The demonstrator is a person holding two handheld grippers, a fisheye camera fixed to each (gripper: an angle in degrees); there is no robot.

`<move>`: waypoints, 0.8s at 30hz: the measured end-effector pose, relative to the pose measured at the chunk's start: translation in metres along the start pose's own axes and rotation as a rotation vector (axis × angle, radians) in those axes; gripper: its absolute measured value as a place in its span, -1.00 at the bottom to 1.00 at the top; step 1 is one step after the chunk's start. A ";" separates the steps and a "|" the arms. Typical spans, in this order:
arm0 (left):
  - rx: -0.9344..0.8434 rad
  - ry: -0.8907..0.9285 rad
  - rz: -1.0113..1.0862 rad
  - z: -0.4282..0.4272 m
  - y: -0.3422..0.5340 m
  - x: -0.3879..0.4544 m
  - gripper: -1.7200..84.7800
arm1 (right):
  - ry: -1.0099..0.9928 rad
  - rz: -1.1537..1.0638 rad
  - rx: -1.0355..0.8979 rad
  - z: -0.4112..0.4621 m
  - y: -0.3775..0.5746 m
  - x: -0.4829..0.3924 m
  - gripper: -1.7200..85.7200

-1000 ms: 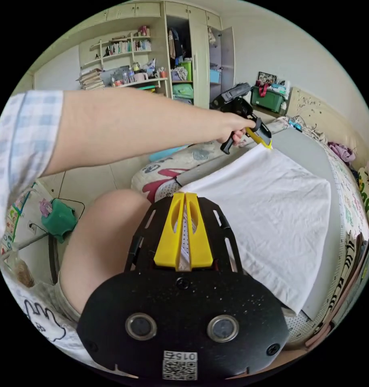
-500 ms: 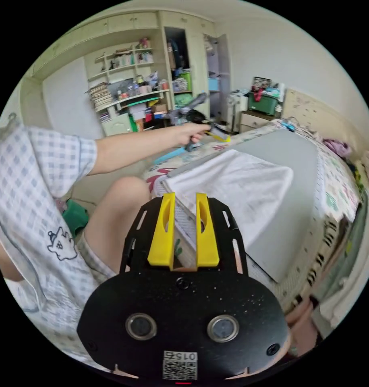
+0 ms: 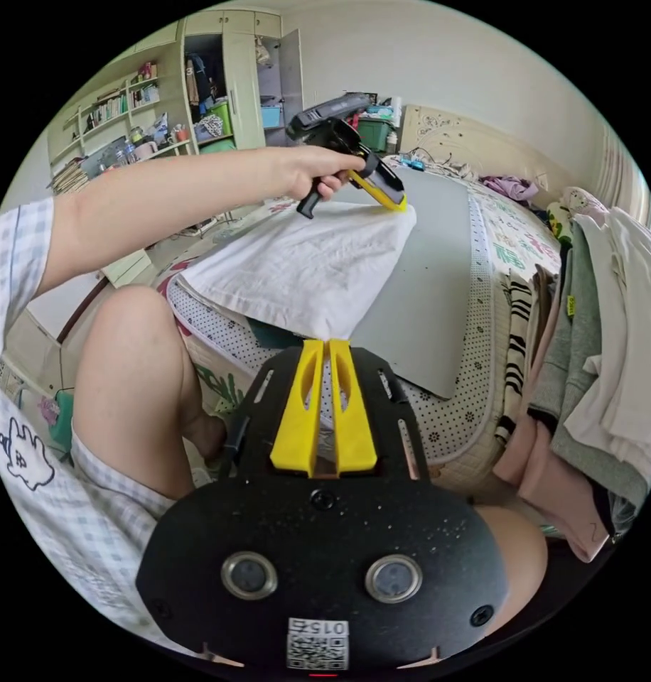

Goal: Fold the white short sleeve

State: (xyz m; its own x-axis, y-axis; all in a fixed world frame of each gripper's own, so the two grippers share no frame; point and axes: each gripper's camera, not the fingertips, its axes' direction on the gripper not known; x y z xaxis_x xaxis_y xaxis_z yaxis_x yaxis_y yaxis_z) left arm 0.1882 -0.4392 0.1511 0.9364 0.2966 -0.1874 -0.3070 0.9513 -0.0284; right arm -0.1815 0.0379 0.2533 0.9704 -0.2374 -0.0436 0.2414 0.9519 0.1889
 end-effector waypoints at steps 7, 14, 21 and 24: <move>-0.031 -0.090 0.043 0.021 -0.002 0.008 -0.96 | -0.008 -0.008 -0.028 0.006 0.004 0.009 -0.94; 0.055 -0.026 0.115 -0.051 0.049 0.007 -0.84 | -0.095 0.033 0.058 -0.037 0.005 0.029 -0.79; -0.001 0.018 0.020 -0.123 0.208 -0.016 -0.75 | -0.055 -0.072 0.055 -0.035 -0.015 0.022 -0.76; -0.019 0.010 -0.070 -0.122 0.255 -0.026 -0.76 | -0.055 -0.106 0.019 -0.024 -0.027 0.018 -0.76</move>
State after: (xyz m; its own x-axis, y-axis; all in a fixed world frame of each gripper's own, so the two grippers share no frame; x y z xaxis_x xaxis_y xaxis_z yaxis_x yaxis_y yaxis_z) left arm 0.0647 -0.2142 0.0286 0.9541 0.2281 -0.1940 -0.2438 0.9679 -0.0608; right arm -0.1700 0.0125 0.2241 0.9379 -0.3469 -0.0106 0.3416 0.9173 0.2044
